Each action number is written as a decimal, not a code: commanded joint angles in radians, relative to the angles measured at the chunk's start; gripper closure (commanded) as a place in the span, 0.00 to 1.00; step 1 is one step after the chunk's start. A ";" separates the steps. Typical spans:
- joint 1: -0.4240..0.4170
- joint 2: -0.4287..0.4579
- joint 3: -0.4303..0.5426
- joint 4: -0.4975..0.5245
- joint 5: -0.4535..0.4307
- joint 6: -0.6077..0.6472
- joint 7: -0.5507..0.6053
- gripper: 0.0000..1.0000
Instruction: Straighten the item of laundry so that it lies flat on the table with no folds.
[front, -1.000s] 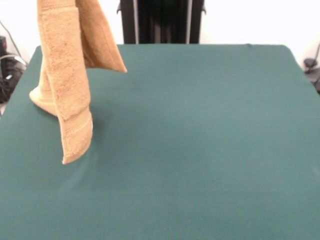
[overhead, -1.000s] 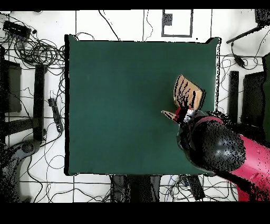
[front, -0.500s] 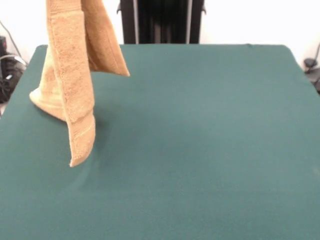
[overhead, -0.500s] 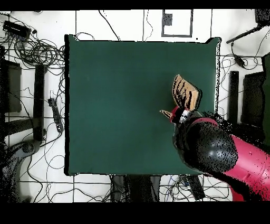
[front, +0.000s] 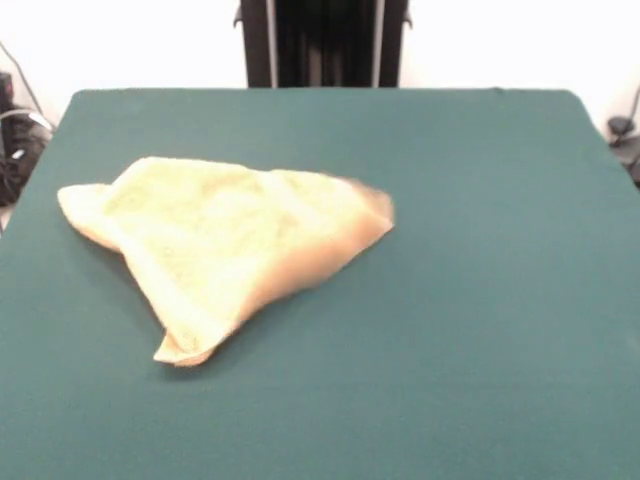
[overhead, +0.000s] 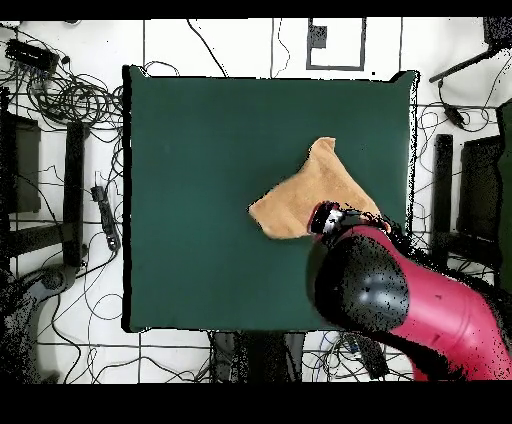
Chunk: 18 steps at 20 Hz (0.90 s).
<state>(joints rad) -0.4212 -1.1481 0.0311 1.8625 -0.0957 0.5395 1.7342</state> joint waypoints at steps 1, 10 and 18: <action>0.219 0.011 -0.195 0.090 -0.040 -0.045 0.437 0.00; 0.379 0.050 -0.348 0.085 0.014 -0.079 0.509 0.00; 0.131 0.062 -0.135 0.098 0.084 -0.060 0.229 0.00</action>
<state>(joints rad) -0.1827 -1.1492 -0.2331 1.8629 -0.0763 0.4966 1.9699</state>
